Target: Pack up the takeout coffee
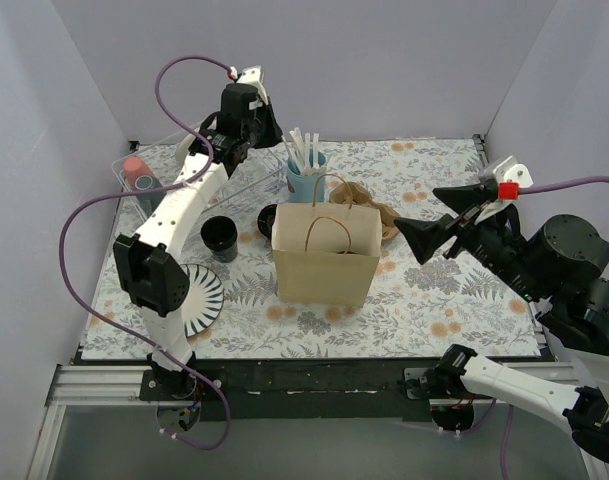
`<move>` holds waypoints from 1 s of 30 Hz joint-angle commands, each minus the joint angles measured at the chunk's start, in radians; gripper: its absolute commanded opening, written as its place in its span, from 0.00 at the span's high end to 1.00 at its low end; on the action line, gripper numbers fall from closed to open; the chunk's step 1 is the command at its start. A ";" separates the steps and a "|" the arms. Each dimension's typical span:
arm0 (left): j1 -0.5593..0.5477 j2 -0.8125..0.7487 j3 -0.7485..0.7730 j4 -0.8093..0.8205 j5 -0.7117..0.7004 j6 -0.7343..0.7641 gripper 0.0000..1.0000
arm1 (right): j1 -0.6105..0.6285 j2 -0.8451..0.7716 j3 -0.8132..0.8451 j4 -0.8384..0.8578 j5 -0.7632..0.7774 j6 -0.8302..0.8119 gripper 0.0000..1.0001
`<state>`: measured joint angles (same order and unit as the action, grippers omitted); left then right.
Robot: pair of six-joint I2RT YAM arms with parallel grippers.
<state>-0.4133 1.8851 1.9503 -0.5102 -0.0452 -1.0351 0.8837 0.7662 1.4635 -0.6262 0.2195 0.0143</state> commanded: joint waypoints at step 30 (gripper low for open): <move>0.007 -0.828 -0.385 -0.154 0.648 -0.075 1.00 | -0.003 0.024 -0.026 0.178 0.334 0.052 0.12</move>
<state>-0.4133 1.0630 1.6726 -0.7021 0.5549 -1.0969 0.8837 0.7982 1.3945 -0.4885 0.5396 0.0162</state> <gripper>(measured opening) 0.011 0.884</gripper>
